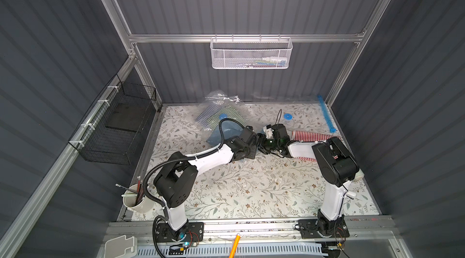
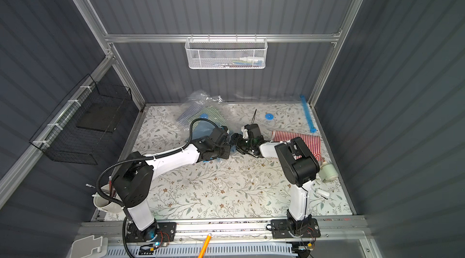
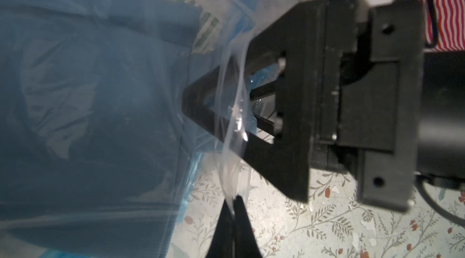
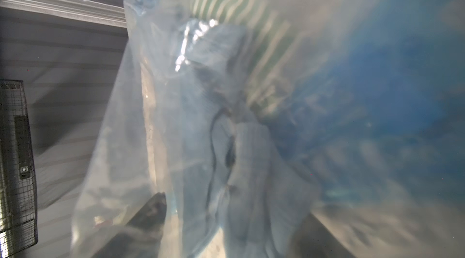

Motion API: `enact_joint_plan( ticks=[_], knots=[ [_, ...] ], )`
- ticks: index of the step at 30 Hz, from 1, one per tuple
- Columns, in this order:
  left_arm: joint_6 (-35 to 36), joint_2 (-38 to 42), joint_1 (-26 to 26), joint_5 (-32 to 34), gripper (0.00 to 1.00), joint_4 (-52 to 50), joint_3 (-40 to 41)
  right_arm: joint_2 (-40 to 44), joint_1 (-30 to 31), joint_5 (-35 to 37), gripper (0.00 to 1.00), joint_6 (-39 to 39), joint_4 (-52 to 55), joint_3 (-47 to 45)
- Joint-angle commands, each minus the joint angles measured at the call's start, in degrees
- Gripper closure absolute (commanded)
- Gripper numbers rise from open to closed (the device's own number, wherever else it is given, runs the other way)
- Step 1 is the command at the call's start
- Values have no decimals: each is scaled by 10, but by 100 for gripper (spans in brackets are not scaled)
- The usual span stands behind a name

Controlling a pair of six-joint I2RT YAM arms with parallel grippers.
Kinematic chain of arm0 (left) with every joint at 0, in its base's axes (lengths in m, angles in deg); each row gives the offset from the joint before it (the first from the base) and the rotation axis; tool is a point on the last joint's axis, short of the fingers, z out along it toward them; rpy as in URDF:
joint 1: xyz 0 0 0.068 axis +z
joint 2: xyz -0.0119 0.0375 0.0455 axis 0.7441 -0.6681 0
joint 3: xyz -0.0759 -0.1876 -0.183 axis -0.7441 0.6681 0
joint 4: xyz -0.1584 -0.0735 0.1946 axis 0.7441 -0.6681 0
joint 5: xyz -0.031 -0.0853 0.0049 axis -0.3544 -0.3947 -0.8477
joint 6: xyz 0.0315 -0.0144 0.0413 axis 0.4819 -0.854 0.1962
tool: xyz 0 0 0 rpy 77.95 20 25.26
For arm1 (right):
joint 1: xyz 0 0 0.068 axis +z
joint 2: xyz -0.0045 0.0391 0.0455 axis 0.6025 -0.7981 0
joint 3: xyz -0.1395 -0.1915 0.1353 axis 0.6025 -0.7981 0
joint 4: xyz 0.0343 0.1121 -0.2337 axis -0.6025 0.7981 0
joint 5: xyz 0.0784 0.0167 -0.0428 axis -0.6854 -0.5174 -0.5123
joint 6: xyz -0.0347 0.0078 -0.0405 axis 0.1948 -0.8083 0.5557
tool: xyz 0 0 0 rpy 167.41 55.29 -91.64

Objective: Take the tank top out of the vacuum bag
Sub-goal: Take out the tank top from the vacuum bag.

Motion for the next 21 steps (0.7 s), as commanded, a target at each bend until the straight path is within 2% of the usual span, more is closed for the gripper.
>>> enact_joint_plan(
  ticks=[1, 3, 7, 10, 16, 18, 21],
  knots=[
    [1, -5, 0, -15, 100, -1, -11, -15, 7, -20, 25, -14, -35, 3],
    [2, -4, 0, -14, 100, -2, -12, -18, 8, -29, 26, -20, -44, 2],
    [5, -2, 0, -16, 100, -2, -14, -30, 20, -13, 24, 10, 45, 46],
    [7, -1, 0, -22, 100, 0, -18, -34, 24, 8, 24, 21, 56, 56],
    [10, 5, 0, -23, 100, 1, -16, -59, 27, 21, 29, 39, 115, 106],
    [12, 5, 0, -22, 100, 0, -16, -70, 28, 30, 34, 41, 130, 119],
    [12, 9, 0, -15, 100, -1, -13, -89, 27, 37, 55, 51, 156, 140]
  ],
)
